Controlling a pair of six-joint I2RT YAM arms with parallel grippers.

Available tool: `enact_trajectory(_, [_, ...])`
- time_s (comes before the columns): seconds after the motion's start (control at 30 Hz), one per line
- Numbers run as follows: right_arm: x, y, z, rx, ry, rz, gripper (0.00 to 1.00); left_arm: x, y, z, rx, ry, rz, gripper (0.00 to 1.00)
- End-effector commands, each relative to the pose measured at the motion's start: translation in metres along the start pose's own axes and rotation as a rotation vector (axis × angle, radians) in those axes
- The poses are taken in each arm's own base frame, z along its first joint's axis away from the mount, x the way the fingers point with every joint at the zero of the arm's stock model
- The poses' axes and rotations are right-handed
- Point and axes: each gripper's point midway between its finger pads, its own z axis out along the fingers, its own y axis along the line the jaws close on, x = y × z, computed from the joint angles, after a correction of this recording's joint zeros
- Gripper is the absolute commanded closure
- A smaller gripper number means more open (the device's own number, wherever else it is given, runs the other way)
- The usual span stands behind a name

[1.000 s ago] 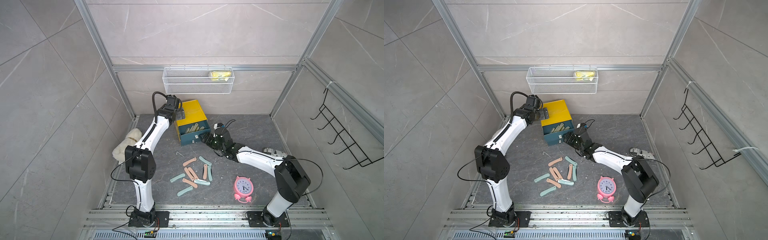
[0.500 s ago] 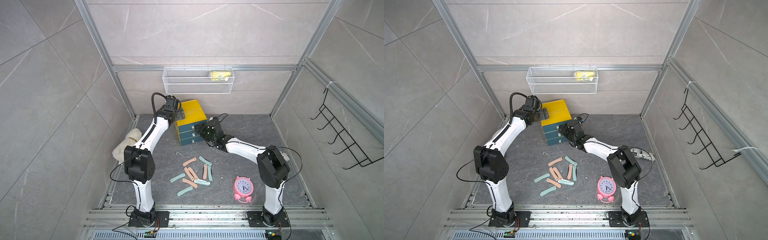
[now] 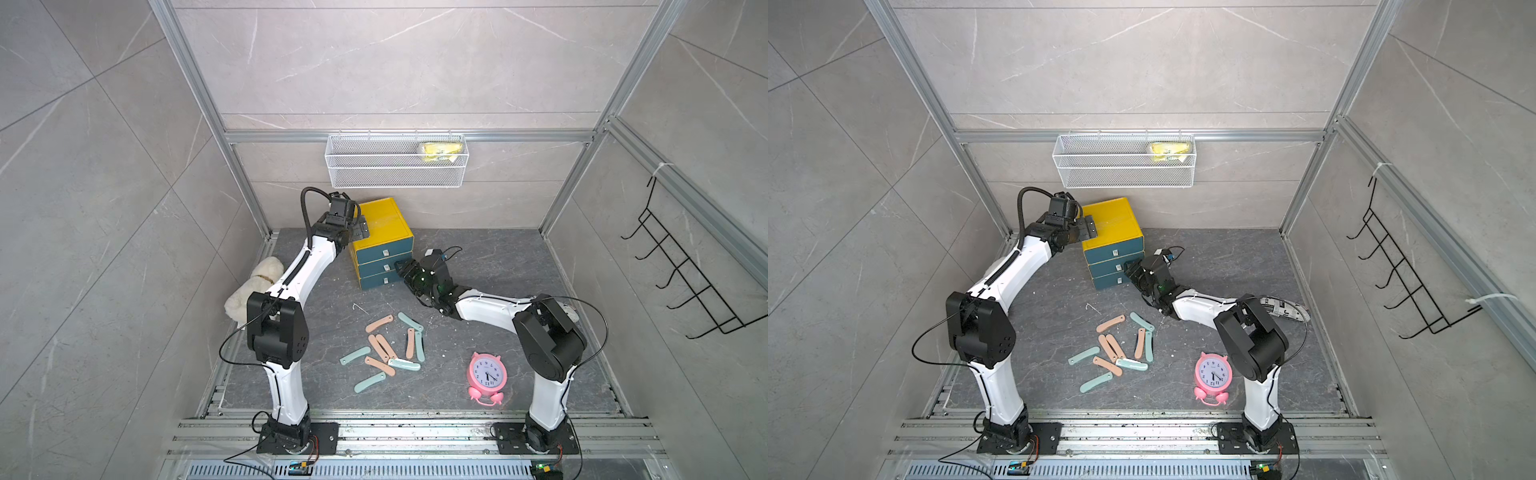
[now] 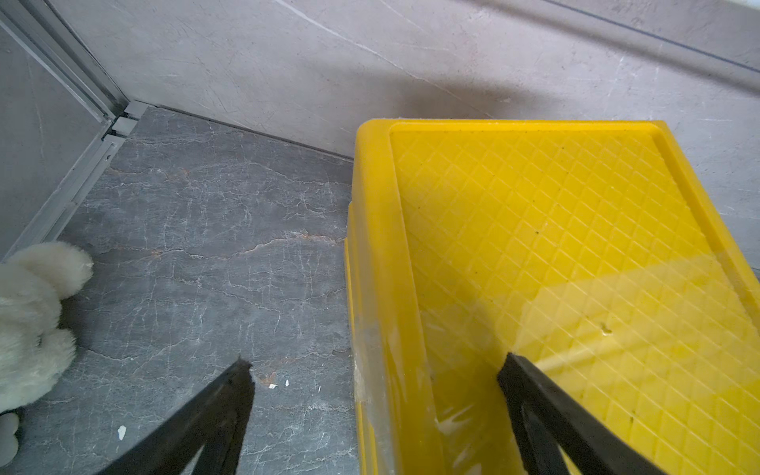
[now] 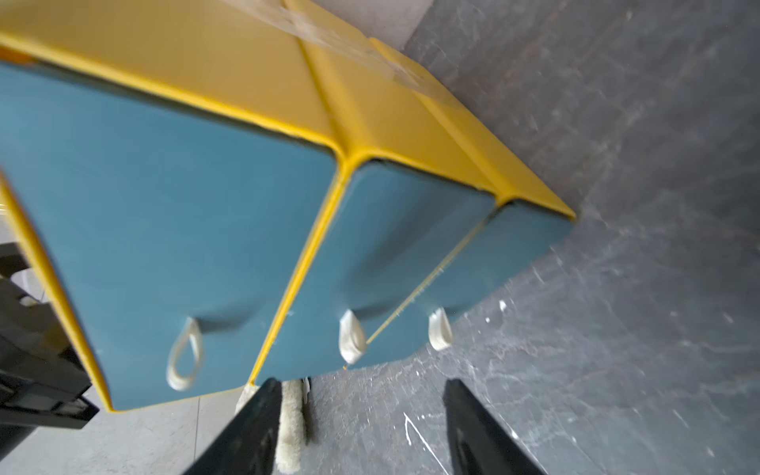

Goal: Place the fruit knives into the drawer by color
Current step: Close the drawer in the storage box, then open the drawer in the storage box.

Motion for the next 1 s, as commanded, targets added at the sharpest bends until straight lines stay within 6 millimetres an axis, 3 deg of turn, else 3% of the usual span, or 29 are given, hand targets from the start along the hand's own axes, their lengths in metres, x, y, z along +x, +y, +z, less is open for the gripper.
enact_trajectory(0.0, [0.006,0.015,0.01,-0.115,0.003,0.066,0.41,0.047,0.004,0.007,-0.001,0.167,0.048,0.03])
enact_trajectory(0.2, [0.011,0.009,0.041,-0.133,0.025,0.105,0.48,0.049,0.005,0.007,-0.002,0.173,0.051,0.03])
enact_trajectory(0.53, [0.007,0.015,0.054,-0.156,0.001,0.101,0.53,0.052,0.007,0.009,-0.002,0.181,0.054,0.03])
enact_trajectory(0.77, [0.008,0.014,0.064,-0.171,0.005,0.113,0.79,0.053,0.008,0.011,-0.004,0.184,0.055,0.03])
enact_trajectory(0.9, [0.009,0.017,0.057,-0.182,0.004,0.098,0.97,0.055,0.009,0.012,-0.008,0.189,0.052,0.03])
enact_trajectory(0.97, [0.011,0.016,0.05,-0.185,0.001,0.096,1.0,0.055,0.01,0.013,-0.008,0.19,0.051,0.03])
